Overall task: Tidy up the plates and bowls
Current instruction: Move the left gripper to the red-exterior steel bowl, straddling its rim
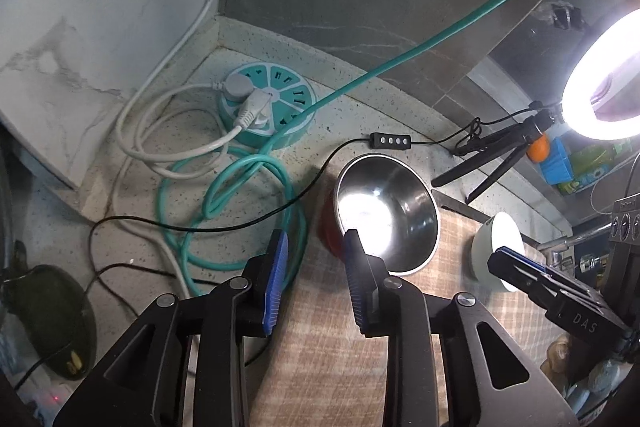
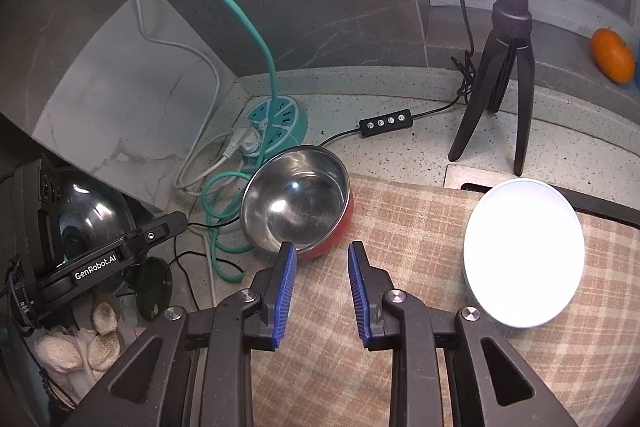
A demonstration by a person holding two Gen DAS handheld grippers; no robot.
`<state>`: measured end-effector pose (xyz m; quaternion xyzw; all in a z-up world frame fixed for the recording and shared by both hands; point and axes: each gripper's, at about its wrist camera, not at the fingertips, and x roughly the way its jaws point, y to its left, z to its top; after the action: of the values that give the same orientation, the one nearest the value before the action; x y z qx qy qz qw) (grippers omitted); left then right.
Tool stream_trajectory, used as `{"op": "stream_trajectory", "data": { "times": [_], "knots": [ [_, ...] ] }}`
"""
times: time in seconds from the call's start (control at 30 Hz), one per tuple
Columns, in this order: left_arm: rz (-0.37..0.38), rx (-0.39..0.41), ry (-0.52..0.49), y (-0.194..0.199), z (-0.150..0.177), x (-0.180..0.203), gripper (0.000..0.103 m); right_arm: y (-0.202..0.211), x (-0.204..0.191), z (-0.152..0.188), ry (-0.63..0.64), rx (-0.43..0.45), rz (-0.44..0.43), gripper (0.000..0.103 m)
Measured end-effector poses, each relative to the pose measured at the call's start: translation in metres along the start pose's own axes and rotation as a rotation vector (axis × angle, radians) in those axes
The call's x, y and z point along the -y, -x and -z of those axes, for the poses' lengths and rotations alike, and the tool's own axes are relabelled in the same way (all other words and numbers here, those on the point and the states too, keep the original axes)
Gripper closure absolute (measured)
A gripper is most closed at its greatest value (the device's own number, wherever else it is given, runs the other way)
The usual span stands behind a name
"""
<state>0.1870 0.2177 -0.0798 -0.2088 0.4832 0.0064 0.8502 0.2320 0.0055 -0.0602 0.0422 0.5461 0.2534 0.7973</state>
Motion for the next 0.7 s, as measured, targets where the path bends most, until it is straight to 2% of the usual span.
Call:
{"op": "stream_trajectory", "data": {
  "times": [0.23, 0.7],
  "knots": [
    [0.027, -0.034, 0.012, -0.026, -0.013, 0.002, 0.076, -0.022, 0.007, -0.012, -0.036, -0.017, -0.020, 0.079],
    [0.026, -0.068, 0.023, -0.050, -0.027, 0.000, 0.076, -0.052, 0.019, -0.022, -0.096, -0.055, -0.047, 0.079]
  ]
}}
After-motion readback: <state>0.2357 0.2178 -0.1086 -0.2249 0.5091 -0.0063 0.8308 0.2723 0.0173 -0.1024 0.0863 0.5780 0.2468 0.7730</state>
